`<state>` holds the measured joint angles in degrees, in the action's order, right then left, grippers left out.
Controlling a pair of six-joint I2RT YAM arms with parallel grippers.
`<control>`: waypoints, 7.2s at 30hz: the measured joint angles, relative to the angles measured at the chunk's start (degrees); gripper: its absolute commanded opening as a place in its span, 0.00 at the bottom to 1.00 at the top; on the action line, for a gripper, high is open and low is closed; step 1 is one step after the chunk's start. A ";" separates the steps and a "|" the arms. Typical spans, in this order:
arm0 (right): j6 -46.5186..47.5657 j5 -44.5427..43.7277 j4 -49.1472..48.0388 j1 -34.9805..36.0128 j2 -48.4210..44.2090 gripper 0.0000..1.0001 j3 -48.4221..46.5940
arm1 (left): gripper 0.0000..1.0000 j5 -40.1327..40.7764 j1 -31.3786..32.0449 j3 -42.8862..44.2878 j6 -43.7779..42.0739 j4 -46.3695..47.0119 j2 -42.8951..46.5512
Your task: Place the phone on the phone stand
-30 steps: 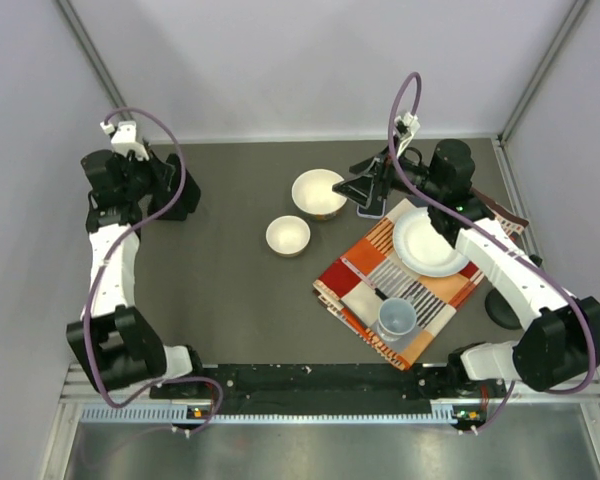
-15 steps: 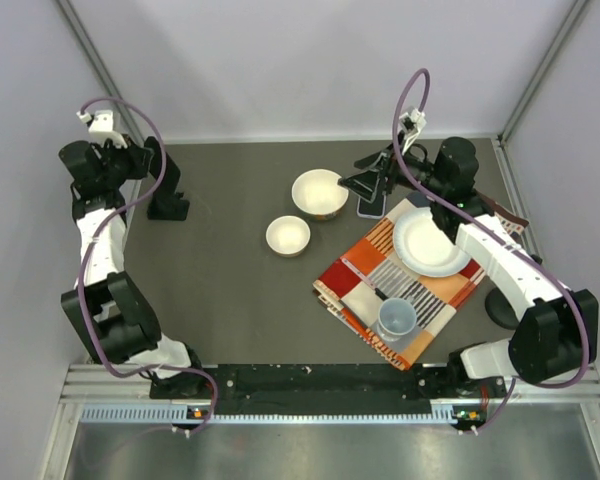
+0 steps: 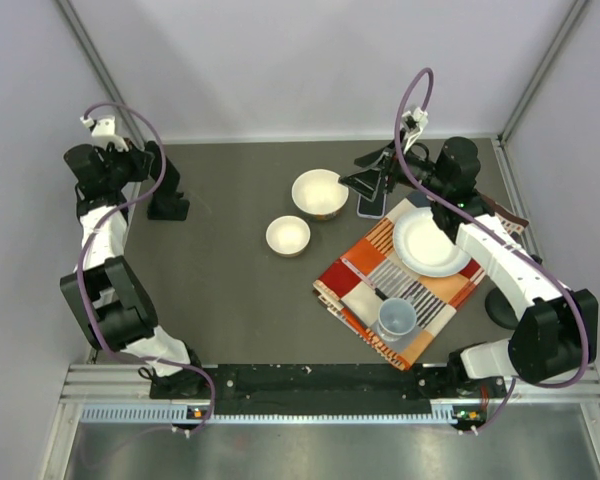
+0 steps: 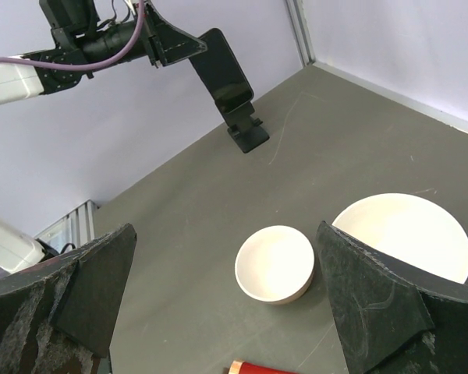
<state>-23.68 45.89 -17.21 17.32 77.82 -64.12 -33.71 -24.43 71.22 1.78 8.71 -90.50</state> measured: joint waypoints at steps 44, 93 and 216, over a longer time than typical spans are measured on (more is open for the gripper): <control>-3.43 2.27 -5.40 -1.40 1.60 0.99 1.88 | 0.00 0.11 -2.12 -5.01 0.63 5.46 -4.87; -4.66 3.69 -7.54 -1.75 2.25 0.99 2.62 | 0.98 2.67 -4.52 -6.95 4.50 9.18 -6.54; 8.66 -71.38 80.19 -35.08 -19.56 0.56 2.14 | 0.94 5.29 50.62 -22.97 23.47 -9.68 31.71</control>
<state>-15.03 -25.50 62.98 -17.76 58.26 -61.98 -28.42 26.20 48.25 25.26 -0.97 -58.78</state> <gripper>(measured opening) 0.584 0.942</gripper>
